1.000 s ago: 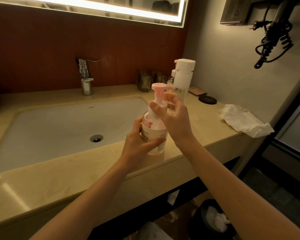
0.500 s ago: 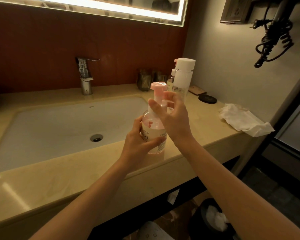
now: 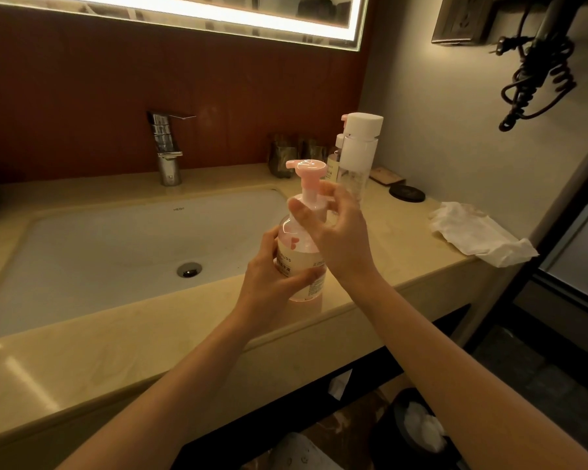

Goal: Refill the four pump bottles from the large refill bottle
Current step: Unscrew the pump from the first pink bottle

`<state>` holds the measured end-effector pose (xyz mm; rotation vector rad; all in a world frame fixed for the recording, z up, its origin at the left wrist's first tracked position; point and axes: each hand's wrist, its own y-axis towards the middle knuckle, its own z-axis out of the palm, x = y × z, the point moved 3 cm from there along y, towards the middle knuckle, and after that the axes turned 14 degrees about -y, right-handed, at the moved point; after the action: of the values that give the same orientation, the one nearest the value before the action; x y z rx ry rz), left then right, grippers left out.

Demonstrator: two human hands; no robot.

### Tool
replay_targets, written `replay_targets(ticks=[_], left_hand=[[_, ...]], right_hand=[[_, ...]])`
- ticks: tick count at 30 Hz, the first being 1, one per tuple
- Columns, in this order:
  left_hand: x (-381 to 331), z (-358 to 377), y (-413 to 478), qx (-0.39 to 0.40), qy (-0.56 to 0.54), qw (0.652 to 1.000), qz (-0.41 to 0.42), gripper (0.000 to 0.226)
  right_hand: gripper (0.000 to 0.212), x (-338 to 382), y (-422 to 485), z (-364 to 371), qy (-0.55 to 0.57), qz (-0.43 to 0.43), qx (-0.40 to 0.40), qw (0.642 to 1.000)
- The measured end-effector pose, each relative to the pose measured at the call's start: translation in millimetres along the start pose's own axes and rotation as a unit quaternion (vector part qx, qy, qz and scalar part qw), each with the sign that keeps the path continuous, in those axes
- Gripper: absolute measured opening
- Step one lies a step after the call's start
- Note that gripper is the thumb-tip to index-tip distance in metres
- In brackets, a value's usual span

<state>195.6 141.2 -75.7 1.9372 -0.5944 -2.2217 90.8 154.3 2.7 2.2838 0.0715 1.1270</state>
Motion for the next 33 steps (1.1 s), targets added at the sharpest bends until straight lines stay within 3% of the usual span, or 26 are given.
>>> replay_targets(ticks=[7, 11, 16, 23, 33], left_hand=[[-0.6, -0.3, -0.6, 0.003, -0.003, 1.0, 0.005, 0.074], [-2.5, 0.5, -0.8, 0.002, -0.003, 1.0, 0.005, 0.079], [-0.6, -0.4, -0.1, 0.003, 0.009, 1.0, 0.005, 0.068], [-0.4, -0.3, 0.4, 0.003, 0.007, 1.0, 0.005, 0.072], [-2.4, 0.6, -0.2, 0.003, 0.01, 1.0, 0.002, 0.065]], right_hand=[[0.039, -1.8, -3.1, 1.1, -0.012, -0.011, -0.024, 1.0], [0.052, 1.1, -4.0, 1.9, 0.047, 0.006, 0.003, 0.999], [0.051, -0.6, -2.7, 1.4, -0.029, 0.007, -0.04, 0.999], [0.03, -0.7, -3.2, 0.0, 0.025, 0.011, -0.021, 0.999], [0.049, 0.8, -2.9, 2.0, -0.026, 0.009, -0.043, 0.999]])
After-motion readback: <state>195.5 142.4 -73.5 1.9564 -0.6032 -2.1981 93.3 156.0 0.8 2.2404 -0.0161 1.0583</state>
